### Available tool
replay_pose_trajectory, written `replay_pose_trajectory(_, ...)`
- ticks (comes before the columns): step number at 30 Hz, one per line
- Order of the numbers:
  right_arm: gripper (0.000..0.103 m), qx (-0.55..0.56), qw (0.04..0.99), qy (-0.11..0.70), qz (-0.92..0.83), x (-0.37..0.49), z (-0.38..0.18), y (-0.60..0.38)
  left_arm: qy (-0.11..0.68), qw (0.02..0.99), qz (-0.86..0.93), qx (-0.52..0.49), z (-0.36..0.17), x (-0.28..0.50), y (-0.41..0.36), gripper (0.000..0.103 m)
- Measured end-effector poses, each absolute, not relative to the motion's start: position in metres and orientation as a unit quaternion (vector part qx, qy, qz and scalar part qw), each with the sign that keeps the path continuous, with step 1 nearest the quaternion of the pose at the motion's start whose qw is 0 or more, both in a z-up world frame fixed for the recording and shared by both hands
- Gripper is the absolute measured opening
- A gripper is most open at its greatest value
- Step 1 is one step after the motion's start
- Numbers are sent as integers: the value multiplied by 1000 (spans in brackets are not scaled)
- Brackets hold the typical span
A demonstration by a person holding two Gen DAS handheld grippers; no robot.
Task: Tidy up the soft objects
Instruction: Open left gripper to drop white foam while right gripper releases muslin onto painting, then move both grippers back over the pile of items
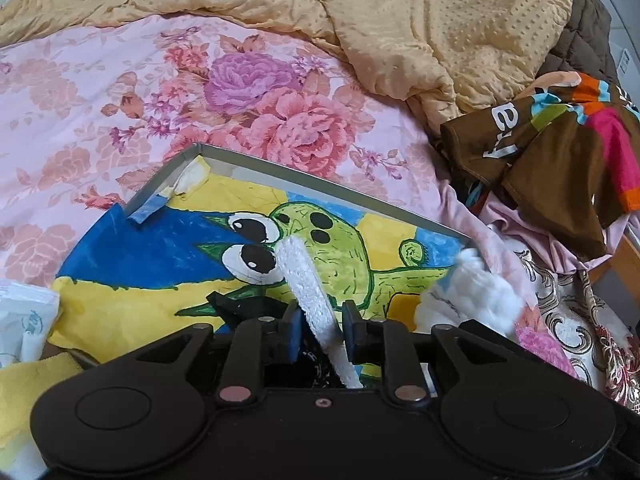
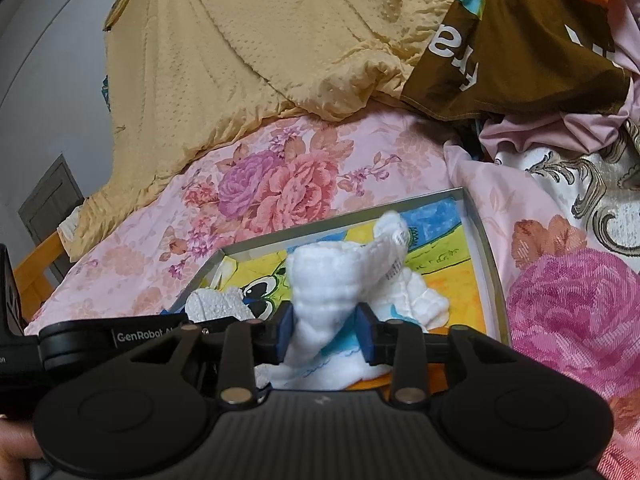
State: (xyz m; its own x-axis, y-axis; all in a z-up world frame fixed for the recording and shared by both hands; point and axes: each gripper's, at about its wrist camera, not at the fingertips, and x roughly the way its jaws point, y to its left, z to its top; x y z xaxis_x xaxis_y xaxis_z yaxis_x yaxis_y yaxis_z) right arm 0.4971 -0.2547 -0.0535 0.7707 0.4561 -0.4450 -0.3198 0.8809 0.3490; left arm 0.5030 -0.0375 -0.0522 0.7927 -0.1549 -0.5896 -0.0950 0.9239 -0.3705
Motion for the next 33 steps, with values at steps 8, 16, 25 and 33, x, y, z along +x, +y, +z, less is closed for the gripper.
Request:
replay_pose_trajectory(8,51,125,934,265,205,494,-52,-254,330,926,-13,-184,-45,498,-36,31)
replay_pose_trajectory(16,78,111,943,246,194,488,-44,-257,322,931,-7,-172,-34,490,-33,63)
replay_pose_trajectory(25,89,87,957,216,176,467,-25,-259,292,946,2,-143,-7,468,-31,85)
replay_pose_trajectory(33,103,91,967,176,160,434,-3,-272,251,960,-2,-125,13,424,-33,102)
